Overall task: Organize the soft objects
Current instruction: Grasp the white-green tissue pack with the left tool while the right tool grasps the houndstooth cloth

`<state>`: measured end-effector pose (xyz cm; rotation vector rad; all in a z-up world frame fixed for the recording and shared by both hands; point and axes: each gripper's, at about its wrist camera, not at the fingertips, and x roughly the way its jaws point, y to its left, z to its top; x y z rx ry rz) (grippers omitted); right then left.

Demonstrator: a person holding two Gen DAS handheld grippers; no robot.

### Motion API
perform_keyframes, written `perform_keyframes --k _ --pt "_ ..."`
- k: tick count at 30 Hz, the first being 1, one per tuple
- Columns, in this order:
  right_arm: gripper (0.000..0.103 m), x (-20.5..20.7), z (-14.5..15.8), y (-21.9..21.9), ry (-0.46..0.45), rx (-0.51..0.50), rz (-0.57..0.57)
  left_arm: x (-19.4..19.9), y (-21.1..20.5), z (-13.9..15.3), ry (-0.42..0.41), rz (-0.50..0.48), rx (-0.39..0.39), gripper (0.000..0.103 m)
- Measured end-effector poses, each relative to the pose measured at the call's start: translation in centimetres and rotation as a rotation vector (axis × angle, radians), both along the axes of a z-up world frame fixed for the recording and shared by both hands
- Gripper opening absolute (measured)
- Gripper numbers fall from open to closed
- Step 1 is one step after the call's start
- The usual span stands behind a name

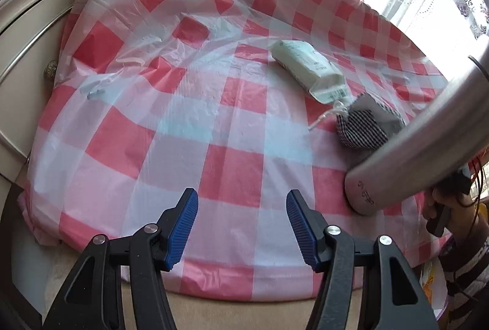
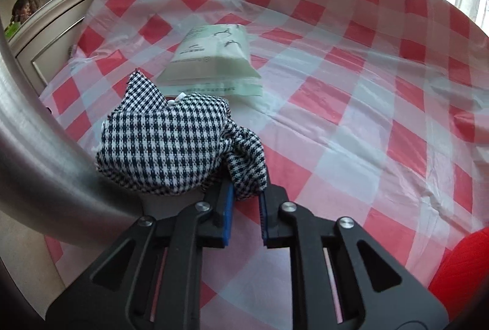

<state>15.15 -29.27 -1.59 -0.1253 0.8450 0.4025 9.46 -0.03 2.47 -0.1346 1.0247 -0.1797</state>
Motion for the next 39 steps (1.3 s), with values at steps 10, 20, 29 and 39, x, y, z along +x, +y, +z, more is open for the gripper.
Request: perform_keyframes --k 10,20,29,39 --pt "0.016 -2.1 0.0 -4.3 -0.011 -0.055 -0.271 8.9 -2.1 0.3 -0.019 0.049 -0.123 0.079" --pt "0.018 -6.7 -0.2 -3.8 -0.002 -0.077 -0.407 17.6 -7.9 -1.2 0.092 -0.005 -0.232 0.089" --pt "0.081 -8.8 2.7 -1.6 -0.115 -0.247 -0.298 21.4 -11.7 -3.5 0.169 -0.071 -0.165 0.095" --pt "0.087 -6.2 1.8 1.4 -0.136 -0.321 -0.100 21.3 -13.0 -2.8 0.114 -0.187 -0.135 0.066"
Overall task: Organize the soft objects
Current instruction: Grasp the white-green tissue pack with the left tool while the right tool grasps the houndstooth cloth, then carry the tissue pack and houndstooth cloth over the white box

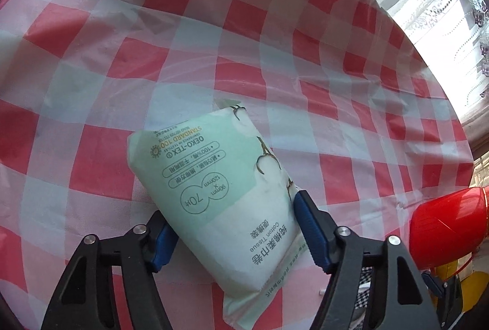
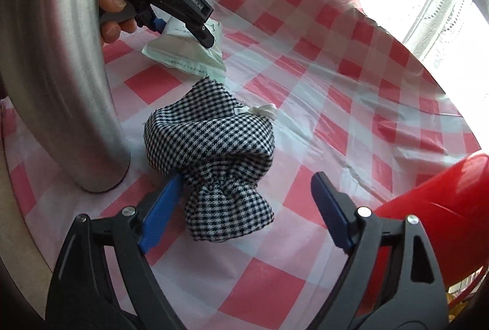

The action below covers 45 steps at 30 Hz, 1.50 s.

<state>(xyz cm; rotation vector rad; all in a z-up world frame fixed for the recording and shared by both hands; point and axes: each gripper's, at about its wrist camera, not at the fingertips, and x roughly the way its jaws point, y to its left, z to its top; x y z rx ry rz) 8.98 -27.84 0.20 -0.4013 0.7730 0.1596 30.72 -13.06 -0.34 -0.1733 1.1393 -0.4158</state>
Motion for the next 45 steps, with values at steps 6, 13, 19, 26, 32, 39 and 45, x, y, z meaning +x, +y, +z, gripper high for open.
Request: perform_keyframes --k 6,13,19,26,32,39,45 --pt "0.087 2.5 -1.3 0.0 0.035 0.048 0.018 -1.5 2.1 0.9 -0.019 0.028 -0.024 0.059" --pt "0.048 4.7 -2.4 -0.7 0.122 0.248 0.010 -4.5 5.8 2.8 -0.078 0.107 -0.062 0.059" --pt "0.030 3.5 -2.0 -0.7 0.094 0.278 -0.043 -7.5 9.1 4.2 -0.139 0.165 -0.057 0.059" --pt "0.026 -0.3 -1.2 -1.0 0.050 0.282 -0.120 -11.8 11.9 3.9 -0.161 0.201 -0.050 0.059" --pt "0.026 -4.8 -1.1 -1.7 0.037 0.308 -0.177 -15.9 13.6 3.4 -0.148 0.230 -0.077 0.059" --pt "0.026 -9.6 -0.1 -2.5 0.017 0.331 -0.220 -20.8 13.7 3.8 -0.153 0.208 -0.103 0.059" --pt "0.026 -13.6 0.6 -3.2 0.005 0.346 -0.252 -24.7 13.1 4.5 -0.161 0.163 -0.123 0.059"
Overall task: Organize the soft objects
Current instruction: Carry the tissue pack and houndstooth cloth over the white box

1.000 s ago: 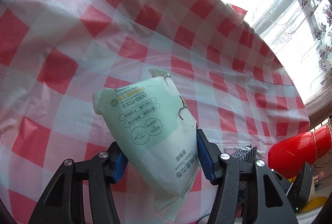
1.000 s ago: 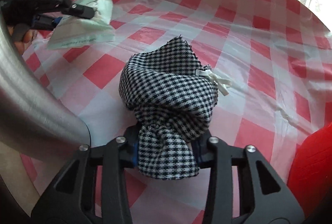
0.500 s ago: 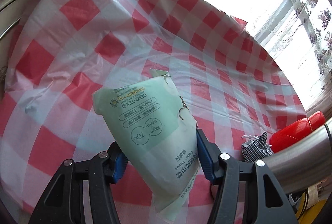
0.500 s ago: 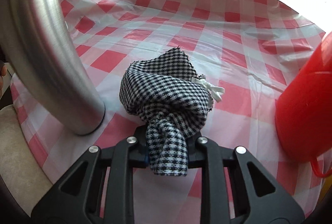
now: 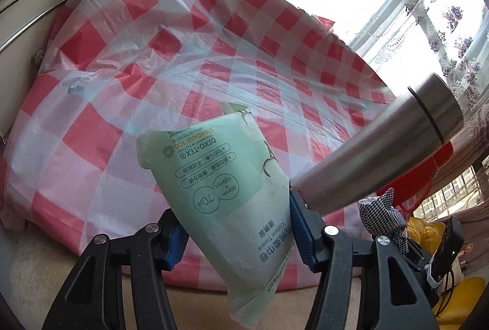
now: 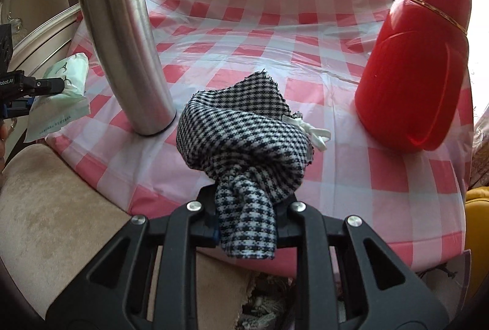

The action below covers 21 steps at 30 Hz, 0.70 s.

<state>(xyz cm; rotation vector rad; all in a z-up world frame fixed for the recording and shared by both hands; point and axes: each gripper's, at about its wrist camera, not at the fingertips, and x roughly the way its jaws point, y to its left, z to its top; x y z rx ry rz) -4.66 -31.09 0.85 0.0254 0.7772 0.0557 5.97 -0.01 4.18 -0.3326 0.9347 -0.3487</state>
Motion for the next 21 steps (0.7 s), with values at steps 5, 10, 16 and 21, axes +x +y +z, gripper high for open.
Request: perform_keyframes --k 5,10,16,21 --pt "0.026 -3.2 0.3 -1.7 0.005 0.011 -0.047 -2.4 -0.9 0.8 -0.015 -0.041 -0.016 0.059" --pt "0.026 -6.4 0.7 -4.1 0.010 0.010 -0.102 -4.2 -3.1 1.1 -0.019 -0.109 -0.025 0.059" --pt "0.026 -9.8 1.1 -7.3 0.015 0.001 -0.197 -5.6 -6.2 1.9 -0.035 -0.187 -0.036 0.059" --pt "0.026 -12.9 1.3 -10.4 0.024 -0.006 -0.285 -6.5 -8.9 2.1 -0.033 -0.254 -0.036 0.059"
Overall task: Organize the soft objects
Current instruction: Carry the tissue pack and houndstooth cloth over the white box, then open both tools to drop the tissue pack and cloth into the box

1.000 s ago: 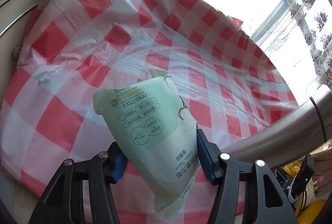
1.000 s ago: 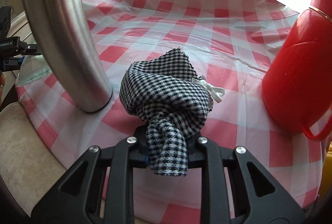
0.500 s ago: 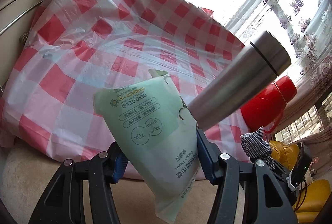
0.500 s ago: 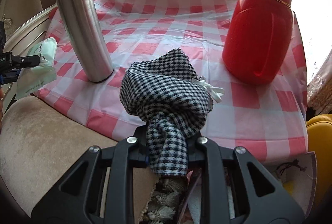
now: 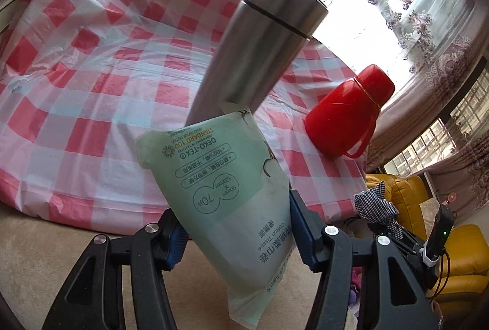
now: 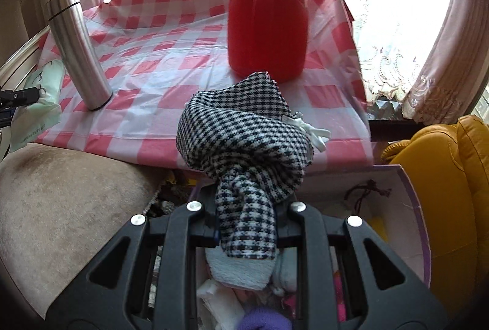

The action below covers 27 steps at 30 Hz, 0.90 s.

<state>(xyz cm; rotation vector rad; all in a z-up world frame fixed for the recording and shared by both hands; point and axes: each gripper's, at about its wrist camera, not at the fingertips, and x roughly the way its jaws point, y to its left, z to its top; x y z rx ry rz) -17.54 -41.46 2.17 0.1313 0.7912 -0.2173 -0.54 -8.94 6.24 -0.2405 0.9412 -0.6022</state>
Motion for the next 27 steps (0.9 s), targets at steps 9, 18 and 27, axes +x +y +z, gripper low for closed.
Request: perform_keyframes --k 9,18,27 --pt "0.026 -4.7 -0.5 -5.4 0.031 0.006 -0.164 -2.5 -6.1 0.1 0.006 -0.137 0.010 0.059" --pt "0.026 -7.7 -0.6 -8.9 0.053 -0.003 -0.285 -5.9 -14.0 -0.4 0.013 -0.312 0.045 0.060" --pt "0.032 -8.7 -0.6 -10.3 0.072 -0.037 -0.357 -9.1 -21.7 -0.9 0.008 -0.478 0.077 0.061"
